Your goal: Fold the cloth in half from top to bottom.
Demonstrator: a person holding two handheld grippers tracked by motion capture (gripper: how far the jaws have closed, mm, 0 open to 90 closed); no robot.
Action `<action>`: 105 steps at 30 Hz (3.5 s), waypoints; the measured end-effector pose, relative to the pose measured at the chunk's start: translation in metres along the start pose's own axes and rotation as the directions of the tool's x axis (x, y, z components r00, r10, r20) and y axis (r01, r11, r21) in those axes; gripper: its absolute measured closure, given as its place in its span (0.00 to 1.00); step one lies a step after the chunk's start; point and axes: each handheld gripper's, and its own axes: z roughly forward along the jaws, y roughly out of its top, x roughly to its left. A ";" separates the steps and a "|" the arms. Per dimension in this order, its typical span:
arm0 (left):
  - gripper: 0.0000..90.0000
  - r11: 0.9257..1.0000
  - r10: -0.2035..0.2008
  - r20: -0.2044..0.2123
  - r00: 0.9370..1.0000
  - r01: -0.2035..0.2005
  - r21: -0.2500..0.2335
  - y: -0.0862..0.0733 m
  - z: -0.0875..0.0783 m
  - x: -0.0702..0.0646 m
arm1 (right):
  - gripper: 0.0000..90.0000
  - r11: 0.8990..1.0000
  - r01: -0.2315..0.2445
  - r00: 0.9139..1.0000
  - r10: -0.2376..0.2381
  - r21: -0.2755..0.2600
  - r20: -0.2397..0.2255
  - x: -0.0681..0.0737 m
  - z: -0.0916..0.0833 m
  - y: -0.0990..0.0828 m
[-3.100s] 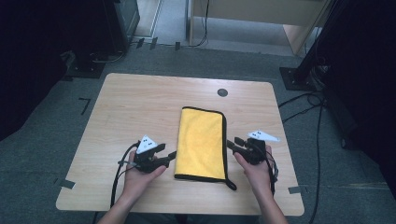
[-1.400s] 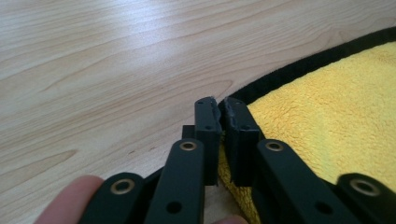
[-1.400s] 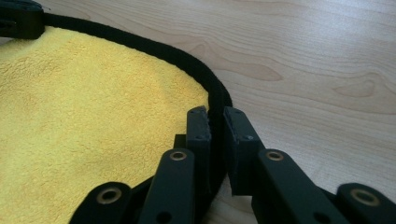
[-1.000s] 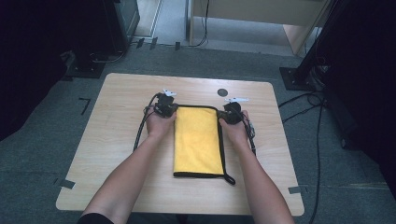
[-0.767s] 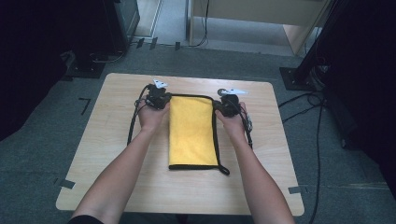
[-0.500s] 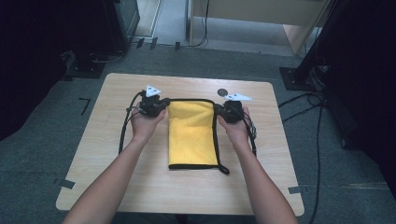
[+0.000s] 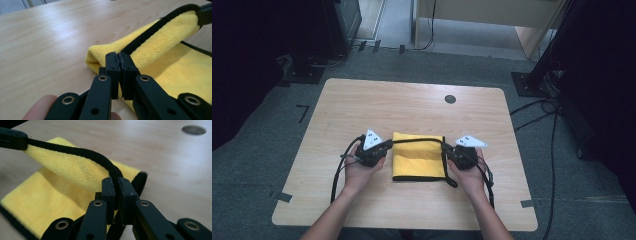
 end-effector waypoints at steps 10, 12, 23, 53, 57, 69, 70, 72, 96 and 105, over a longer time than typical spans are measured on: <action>0.96 0.997 -0.064 0.053 0.997 0.061 0.049 -0.050 -0.015 -0.027 | 0.93 0.992 0.054 0.999 -0.053 0.112 -0.012 0.014 -0.008 -0.031; 0.96 0.998 -0.061 0.054 0.997 0.059 0.036 -0.050 -0.017 -0.026 | 0.93 0.992 0.050 0.999 -0.048 0.118 -0.021 0.014 -0.011 -0.036; 0.95 0.999 -0.047 0.087 0.995 0.047 0.009 -0.048 -0.022 -0.032 | 0.78 0.997 -0.013 0.999 0.015 0.073 -0.028 0.005 -0.019 -0.033; 0.94 0.998 -0.052 0.149 0.987 0.056 -0.022 -0.046 -0.030 -0.029 | 0.89 0.983 0.171 0.979 -0.162 0.070 -0.121 0.014 -0.013 -0.028; 0.95 1.000 0.003 0.167 0.986 0.003 -0.031 -0.043 -0.035 -0.034 | 0.87 0.981 0.185 0.974 -0.174 0.066 -0.143 0.011 -0.021 -0.027; 0.75 0.997 -0.063 0.280 0.958 0.070 -0.015 -0.047 -0.037 -0.024 | 0.54 0.972 0.164 0.962 -0.119 0.169 -0.247 -0.013 -0.031 -0.039; 0.75 0.995 -0.081 0.290 0.954 0.092 -0.025 -0.046 -0.039 -0.022 | 0.54 0.975 0.146 0.963 -0.101 0.168 -0.248 -0.018 -0.035 -0.040; 0.72 0.991 -0.111 0.287 0.952 0.128 -0.042 -0.045 -0.039 -0.020 | 0.59 0.984 0.101 0.966 -0.062 0.146 -0.251 -0.031 -0.045 -0.040; 0.74 0.982 0.152 0.209 0.966 -0.171 0.077 -0.055 -0.024 -0.048 | 0.98 0.979 -0.108 0.994 0.108 0.171 0.011 0.011 -0.025 -0.039; 0.66 0.986 0.145 0.203 0.968 -0.160 0.056 -0.055 -0.029 -0.043 | 0.86 0.980 -0.143 0.990 0.140 0.138 0.033 0.008 -0.037 -0.035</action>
